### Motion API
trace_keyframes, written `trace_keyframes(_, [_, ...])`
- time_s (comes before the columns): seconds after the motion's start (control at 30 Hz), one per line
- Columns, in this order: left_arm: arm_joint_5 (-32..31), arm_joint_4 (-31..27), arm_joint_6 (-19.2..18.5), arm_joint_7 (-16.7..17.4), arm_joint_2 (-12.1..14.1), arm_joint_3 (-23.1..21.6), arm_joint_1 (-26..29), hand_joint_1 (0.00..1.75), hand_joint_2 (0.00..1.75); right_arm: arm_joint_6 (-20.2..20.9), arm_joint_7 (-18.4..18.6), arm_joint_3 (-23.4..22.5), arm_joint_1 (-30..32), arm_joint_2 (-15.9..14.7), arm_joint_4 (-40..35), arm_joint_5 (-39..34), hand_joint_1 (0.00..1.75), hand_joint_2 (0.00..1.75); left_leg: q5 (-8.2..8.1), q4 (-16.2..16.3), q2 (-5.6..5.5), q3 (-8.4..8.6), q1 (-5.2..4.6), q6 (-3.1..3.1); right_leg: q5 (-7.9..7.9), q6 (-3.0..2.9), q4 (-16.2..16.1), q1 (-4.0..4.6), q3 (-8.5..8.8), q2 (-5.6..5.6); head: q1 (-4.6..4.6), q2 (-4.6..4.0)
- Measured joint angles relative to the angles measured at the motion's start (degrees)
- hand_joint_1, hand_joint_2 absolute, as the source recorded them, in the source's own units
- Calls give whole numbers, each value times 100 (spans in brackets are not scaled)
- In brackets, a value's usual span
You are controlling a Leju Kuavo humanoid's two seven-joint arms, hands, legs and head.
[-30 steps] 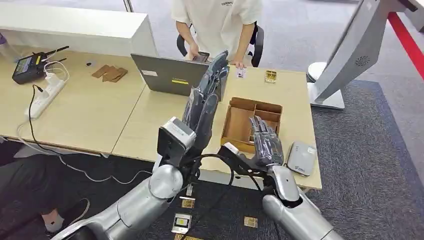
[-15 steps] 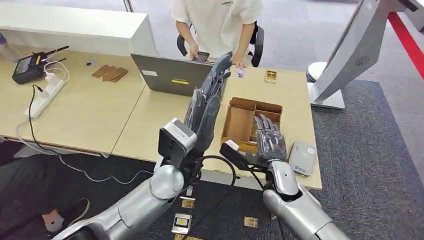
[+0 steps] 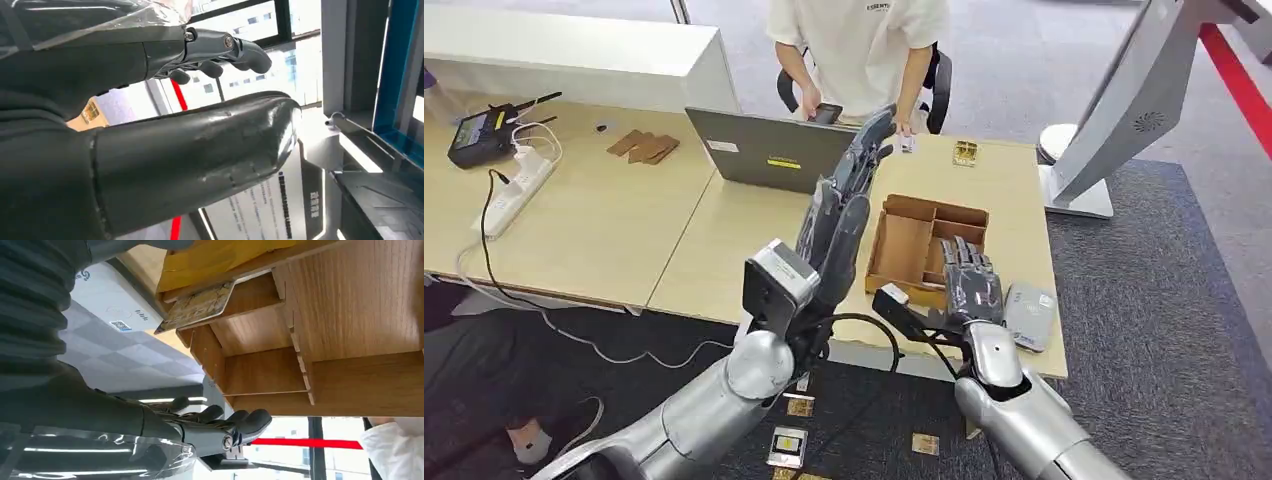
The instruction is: Pass the card to the sensor for recognition and then transmit it.
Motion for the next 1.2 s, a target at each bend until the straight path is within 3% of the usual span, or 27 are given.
trace_keyframes(0.63, [-105,0,33,149,7,-9,14,0,0,11,57,-98,-8,-15,48,219,0,175,0,0,0,0,0,0,0,0,0,0,0,0,0,0])
trace_keyframes(1.2, [-90,0,22,133,4,-13,13,0,0,-264,57,-175,1,-74,144,339,0,175,0,0,0,0,0,0,0,0,0,0,0,0,0,0])
